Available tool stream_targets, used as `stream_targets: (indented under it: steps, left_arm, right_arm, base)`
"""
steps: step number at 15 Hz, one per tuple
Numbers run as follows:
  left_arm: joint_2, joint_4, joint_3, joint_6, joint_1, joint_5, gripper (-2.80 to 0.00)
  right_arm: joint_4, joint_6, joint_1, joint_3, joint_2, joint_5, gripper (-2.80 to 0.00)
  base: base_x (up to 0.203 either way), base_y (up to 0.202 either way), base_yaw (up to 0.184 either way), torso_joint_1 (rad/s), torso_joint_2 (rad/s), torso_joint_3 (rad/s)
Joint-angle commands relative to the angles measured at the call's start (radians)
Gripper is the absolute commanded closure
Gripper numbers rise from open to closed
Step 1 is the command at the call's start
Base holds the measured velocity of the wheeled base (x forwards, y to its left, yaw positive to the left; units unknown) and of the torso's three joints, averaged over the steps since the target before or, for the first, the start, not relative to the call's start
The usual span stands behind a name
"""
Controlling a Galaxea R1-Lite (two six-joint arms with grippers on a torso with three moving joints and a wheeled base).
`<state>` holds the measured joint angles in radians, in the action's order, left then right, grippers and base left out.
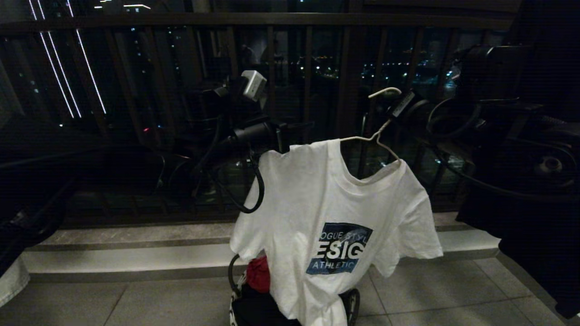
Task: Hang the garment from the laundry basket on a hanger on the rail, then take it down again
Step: Hang the clothes on the clothes rack, then hang the clothes rack on the clothesline
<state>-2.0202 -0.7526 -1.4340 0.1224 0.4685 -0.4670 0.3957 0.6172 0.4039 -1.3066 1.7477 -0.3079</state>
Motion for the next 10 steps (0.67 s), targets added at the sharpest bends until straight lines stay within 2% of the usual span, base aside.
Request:
stream_targets:
  steps: [1, 4, 5, 10]
  left_arm:
    - [0.031, -0.001, 0.003, 0.000, -0.002, -0.002, -2.80]
    - [0.034, -0.001, -0.002, 0.002, -0.019, -0.001, -2.80]
    - [0.034, -0.001, -0.003, 0.002, -0.019, -0.001, 0.00]
    - [0.035, 0.004, -0.009, 0.002, -0.022, -0.002, 0.00]
  right_arm:
    - [0.003, 0.002, -0.014, -0.005, 0.009, 0.000, 0.00]
    - [0.003, -0.002, -0.014, -0.003, 0.013, 0.000, 0.00]
    - [0.003, -0.004, -0.014, -0.003, 0.012, 0.000, 0.00]
    - [0.003, -0.012, -0.014, -0.003, 0.012, -0.001, 0.00]
  base:
    - [0.000, 0.000, 0.000, 0.000, 0.00, 0.000]
    - [0.000, 0.000, 0.000, 0.000, 0.00, 0.000]
    - [0.000, 0.000, 0.000, 0.000, 0.00, 0.000]
    - [0.000, 0.000, 0.000, 0.000, 0.00, 0.000]
